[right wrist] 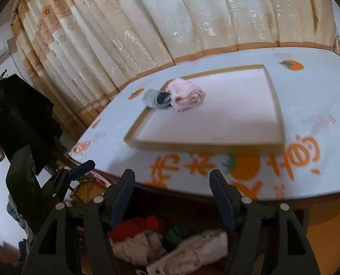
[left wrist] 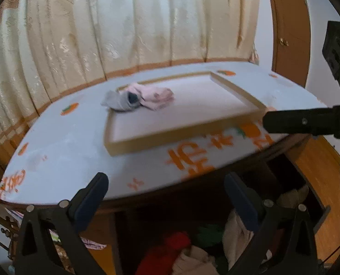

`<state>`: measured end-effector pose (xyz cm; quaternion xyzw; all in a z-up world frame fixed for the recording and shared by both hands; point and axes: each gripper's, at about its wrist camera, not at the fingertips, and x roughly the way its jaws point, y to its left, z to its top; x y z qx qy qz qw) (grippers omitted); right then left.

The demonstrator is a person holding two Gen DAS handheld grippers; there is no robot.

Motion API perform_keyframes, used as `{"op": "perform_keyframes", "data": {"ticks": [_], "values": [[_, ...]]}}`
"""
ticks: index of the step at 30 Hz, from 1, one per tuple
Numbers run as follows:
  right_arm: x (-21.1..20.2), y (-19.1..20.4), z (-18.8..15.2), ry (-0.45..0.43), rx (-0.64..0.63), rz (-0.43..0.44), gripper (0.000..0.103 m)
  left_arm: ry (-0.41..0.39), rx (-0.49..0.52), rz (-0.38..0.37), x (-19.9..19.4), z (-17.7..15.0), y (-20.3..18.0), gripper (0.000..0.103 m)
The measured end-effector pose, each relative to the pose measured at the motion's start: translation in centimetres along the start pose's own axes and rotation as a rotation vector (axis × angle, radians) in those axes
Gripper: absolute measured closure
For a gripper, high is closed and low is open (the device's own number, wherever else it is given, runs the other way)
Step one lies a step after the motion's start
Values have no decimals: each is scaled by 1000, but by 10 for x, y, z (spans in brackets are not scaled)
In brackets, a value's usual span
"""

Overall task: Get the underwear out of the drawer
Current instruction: 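Lower both tools back into the drawer over the clothes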

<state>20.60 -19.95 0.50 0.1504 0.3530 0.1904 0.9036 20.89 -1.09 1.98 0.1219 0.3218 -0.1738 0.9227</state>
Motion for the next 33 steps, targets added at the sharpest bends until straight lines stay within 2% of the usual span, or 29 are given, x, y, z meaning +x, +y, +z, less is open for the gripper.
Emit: {"op": "perform_keyframes", "data": {"ticks": [13,19,24,33], "values": [[-6,-39,-73,98,-44,-110,34,125,-11,-93,21,-41,-34,0],[-1,-54,-104,219,-91,-109,34,177,57,-134,32,-49,-56,0],[0,-59,-116,275,-126,-114,34,218,83,-162,42,-54,-72,0],[3,-65,-128,303,-122,-104,34,287,75,-148,49,-66,-80,0]]}}
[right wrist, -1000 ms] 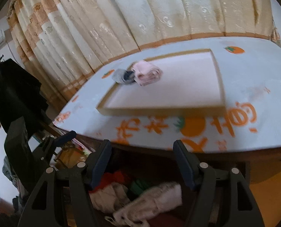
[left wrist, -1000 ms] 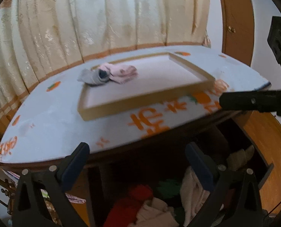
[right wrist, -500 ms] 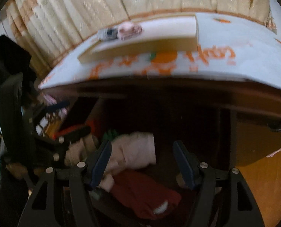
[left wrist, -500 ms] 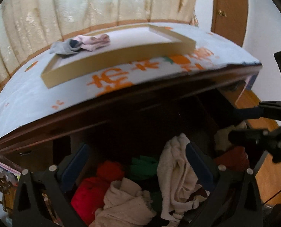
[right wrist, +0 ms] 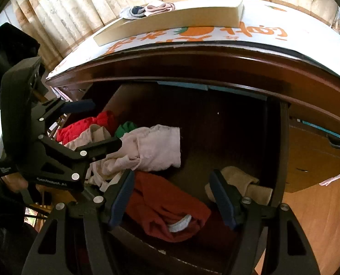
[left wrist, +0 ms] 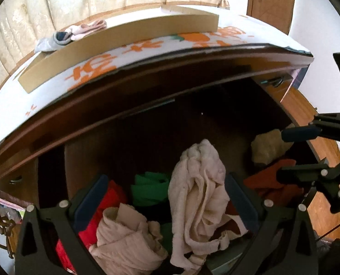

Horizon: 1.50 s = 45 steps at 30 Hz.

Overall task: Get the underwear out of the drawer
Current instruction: 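Lower both tools back into the drawer over the clothes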

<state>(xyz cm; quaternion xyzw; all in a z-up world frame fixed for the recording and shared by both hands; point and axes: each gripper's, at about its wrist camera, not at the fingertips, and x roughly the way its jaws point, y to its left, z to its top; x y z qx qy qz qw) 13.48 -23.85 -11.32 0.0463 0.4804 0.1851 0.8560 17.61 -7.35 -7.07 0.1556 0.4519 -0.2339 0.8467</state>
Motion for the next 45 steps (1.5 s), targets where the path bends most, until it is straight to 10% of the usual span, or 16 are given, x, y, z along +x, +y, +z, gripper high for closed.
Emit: {"op": "perform_keyframes", "data": {"ticks": [31,45], "values": [[-16,-25,-14,-19,77,-10,34,286,-19,-111,60,1,-37,2],[-16,-16,-5,1,32,40,34,240,-70,-161,54,-9,-22,65]]}}
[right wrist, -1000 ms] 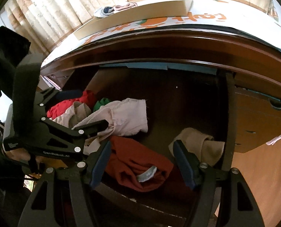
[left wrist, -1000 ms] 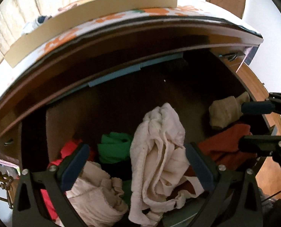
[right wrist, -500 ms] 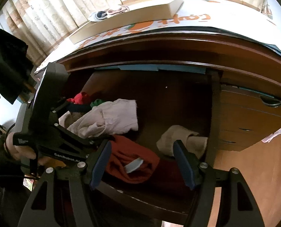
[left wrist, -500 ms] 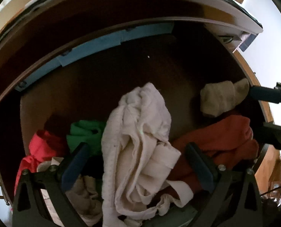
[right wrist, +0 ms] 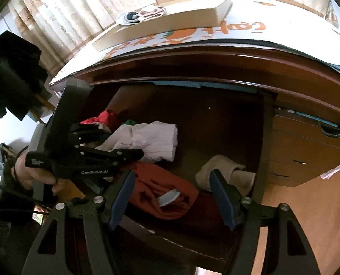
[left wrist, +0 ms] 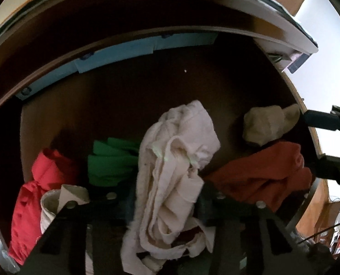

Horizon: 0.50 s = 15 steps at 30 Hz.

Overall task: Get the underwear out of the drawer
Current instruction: 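Grasp the beige garment with the left tool while the right tool grasps a red garment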

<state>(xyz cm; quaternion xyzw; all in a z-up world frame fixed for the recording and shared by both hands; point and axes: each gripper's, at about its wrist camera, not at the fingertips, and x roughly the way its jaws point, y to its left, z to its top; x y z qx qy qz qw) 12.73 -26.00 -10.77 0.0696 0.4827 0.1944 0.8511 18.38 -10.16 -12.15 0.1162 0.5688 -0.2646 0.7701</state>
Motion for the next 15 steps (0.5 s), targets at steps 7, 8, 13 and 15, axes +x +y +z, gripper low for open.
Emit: {"op": "perform_keyframes", "data": {"ticks": [7,8,13,15], "values": [[15,18,8,64,-98,19,34,-106,6,-35,-41,-11,16,69],[18,20,9,76,-111,26,34,-126,5,-33,-49,-12,18,69],[44,33,17,170,-179,65,34,-240,-14,-11,-99,-19,31,69],[55,35,19,211,-192,82,34,-274,-19,-1,-115,-24,38,69]]}}
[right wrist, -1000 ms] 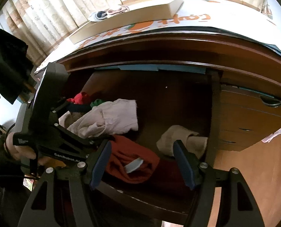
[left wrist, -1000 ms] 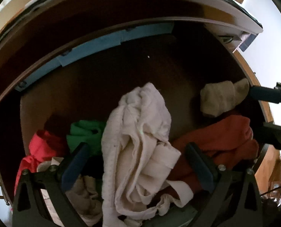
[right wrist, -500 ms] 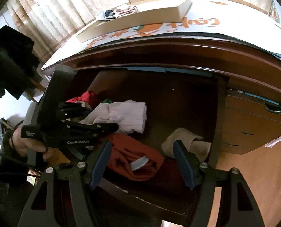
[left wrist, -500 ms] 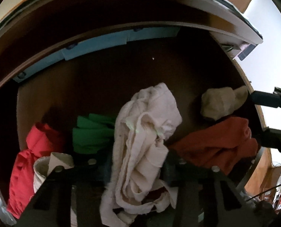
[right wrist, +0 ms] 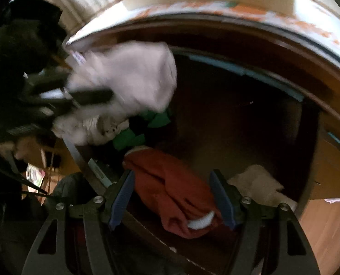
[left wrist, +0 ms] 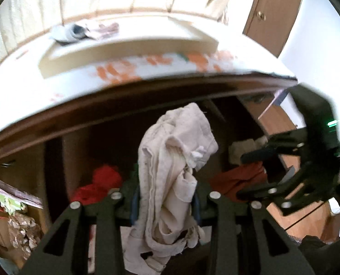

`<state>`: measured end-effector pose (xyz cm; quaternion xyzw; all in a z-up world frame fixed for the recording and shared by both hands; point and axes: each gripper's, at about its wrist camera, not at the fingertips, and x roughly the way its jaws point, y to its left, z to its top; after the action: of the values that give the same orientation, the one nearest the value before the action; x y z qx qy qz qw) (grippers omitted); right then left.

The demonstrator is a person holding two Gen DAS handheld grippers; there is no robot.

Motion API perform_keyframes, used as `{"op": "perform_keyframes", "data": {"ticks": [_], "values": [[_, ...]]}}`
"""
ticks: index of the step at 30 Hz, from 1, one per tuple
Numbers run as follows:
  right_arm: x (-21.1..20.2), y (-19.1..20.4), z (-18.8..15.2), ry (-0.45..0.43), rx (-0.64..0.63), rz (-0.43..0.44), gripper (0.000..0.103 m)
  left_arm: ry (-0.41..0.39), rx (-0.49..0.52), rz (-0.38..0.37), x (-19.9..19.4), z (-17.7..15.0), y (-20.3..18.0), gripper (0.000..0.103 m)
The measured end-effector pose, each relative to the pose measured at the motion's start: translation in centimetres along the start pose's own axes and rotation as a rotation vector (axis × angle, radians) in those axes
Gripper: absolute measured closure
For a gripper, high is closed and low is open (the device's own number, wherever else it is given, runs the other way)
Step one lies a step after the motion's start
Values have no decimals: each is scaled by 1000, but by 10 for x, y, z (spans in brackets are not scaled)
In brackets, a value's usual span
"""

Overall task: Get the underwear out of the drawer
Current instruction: 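Grasp the beige garment with the left tool while the right tool grasps a red garment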

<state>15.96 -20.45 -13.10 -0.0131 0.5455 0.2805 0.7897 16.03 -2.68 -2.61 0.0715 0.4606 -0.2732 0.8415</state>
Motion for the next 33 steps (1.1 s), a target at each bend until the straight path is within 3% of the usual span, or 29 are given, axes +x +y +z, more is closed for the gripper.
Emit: {"op": "perform_keyframes", "data": {"ticks": [5,10,15,20,24,29,33], "values": [[26,-1,8,121,-43,25,34,-43,-33,13,-23,0,17,69],[53,-5,13,250,-69,47,34,-54,-30,26,-18,4,9,69],[70,-4,14,310,-79,48,34,-63,-23,29,-25,2,11,69],[61,-2,10,293,-81,16,53,-65,-39,35,-27,1,16,69],[43,0,8,230,9,14,69,-71,-61,32,-30,1,21,69],[6,-20,2,109,207,126,71,-87,-69,28,-34,2,21,68],[-31,-26,1,-30,360,285,72,-115,-95,2,-42,6,23,68]]}}
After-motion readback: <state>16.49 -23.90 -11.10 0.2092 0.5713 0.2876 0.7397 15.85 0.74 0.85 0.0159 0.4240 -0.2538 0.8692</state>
